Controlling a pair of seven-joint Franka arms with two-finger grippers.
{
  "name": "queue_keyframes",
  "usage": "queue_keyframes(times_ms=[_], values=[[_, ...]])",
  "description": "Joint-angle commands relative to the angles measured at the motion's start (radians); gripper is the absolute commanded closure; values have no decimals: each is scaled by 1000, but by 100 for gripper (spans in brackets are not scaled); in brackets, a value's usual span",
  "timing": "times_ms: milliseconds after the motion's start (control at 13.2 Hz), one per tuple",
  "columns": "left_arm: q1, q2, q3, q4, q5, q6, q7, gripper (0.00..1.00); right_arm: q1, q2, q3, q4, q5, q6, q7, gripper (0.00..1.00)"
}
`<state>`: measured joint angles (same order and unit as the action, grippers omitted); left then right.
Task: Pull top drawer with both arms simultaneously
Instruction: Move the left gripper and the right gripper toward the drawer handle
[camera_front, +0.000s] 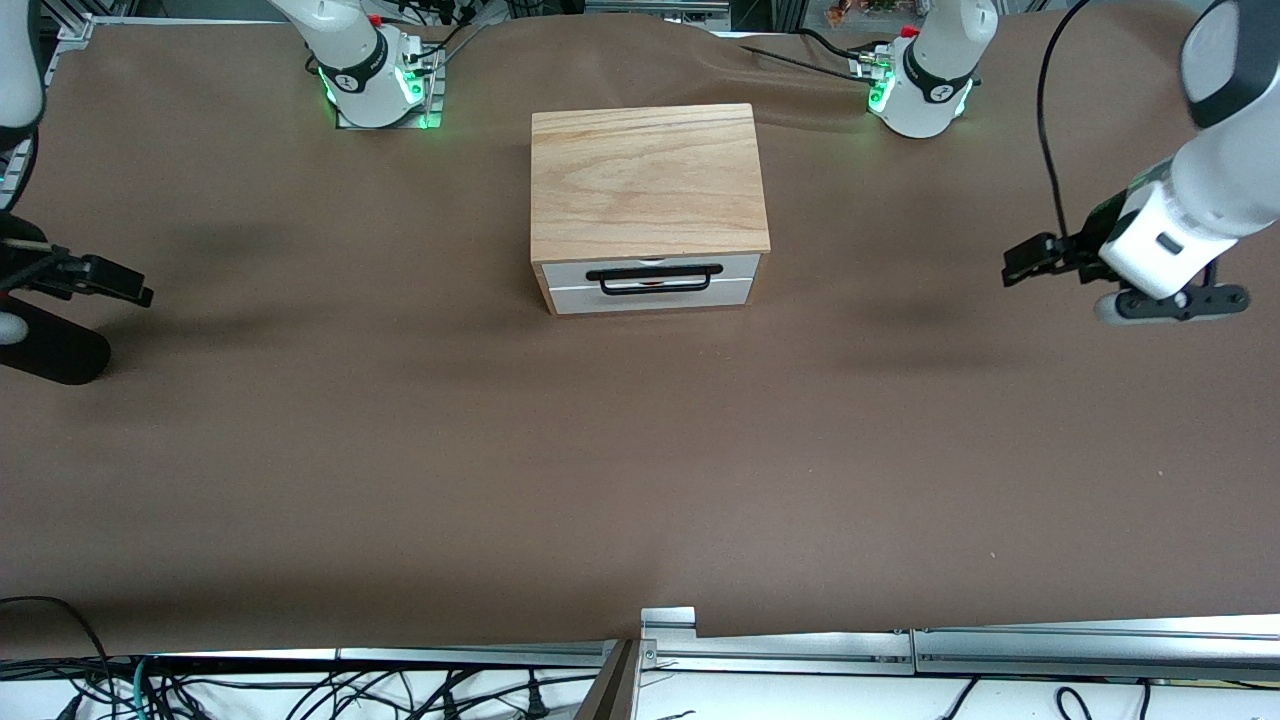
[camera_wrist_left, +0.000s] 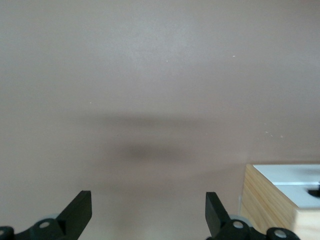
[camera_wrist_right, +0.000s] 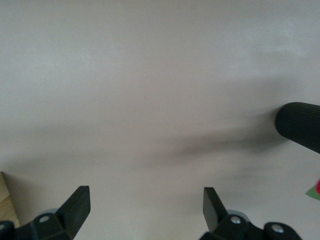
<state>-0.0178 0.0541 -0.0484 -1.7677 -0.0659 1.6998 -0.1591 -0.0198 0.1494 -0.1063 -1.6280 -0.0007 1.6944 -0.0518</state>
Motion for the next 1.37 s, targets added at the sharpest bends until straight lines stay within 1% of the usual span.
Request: queue_keyframes(times_ms=[0, 76, 152, 228, 304, 380, 456, 532, 608, 684, 835, 987, 1063, 1139, 1215, 1291], values=[[10, -10, -22, -166, -28, 140, -8, 0, 30, 28, 16, 17, 19, -41, 7, 0], [10, -4, -31, -217, -44, 202, -8, 0, 47, 48, 17, 17, 52, -54, 19, 0], [10, 6, -34, -266, -64, 254, 1, 0, 75, 79, 17, 20, 104, -53, 26, 0], [10, 19, -51, -304, -89, 295, 3, 0, 78, 103, 17, 19, 155, -45, 26, 0], [10, 36, -71, -324, -119, 322, 6, 0, 72, 134, 17, 20, 239, -41, 12, 0], [10, 53, -94, -347, -161, 363, 6, 0, 64, 168, 17, 19, 364, -41, 7, 0], [12, 61, -108, -383, -228, 410, 7, 0, 63, 202, 14, 19, 487, -41, -8, 0], [12, 81, -123, -401, -311, 444, 41, 0, 58, 237, 14, 19, 581, -36, -44, 0], [13, 114, -134, -401, -397, 448, 134, 0, 60, 272, 16, 16, 675, -19, -98, 0], [16, 148, -137, -401, -507, 446, 258, 0, 63, 298, 16, 10, 765, -4, -149, 0], [31, 211, -183, -404, -799, 445, 537, 0, 73, 358, 19, 10, 917, 17, -259, 0], [38, 266, -211, -404, -1016, 429, 773, 0, 86, 439, 23, -9, 1116, 10, -463, 0], [42, 294, -212, -404, -1139, 396, 906, 0, 109, 458, 23, -32, 1198, 10, -544, 0], [42, 331, -212, -404, -1255, 355, 1035, 0, 132, 467, 23, -53, 1258, 20, -590, 0], [42, 364, -212, -404, -1357, 319, 1140, 0, 159, 478, 23, -64, 1321, 27, -621, 1], [42, 391, -212, -403, -1432, 290, 1217, 0, 190, 483, 23, -81, 1391, 45, -650, 1]])
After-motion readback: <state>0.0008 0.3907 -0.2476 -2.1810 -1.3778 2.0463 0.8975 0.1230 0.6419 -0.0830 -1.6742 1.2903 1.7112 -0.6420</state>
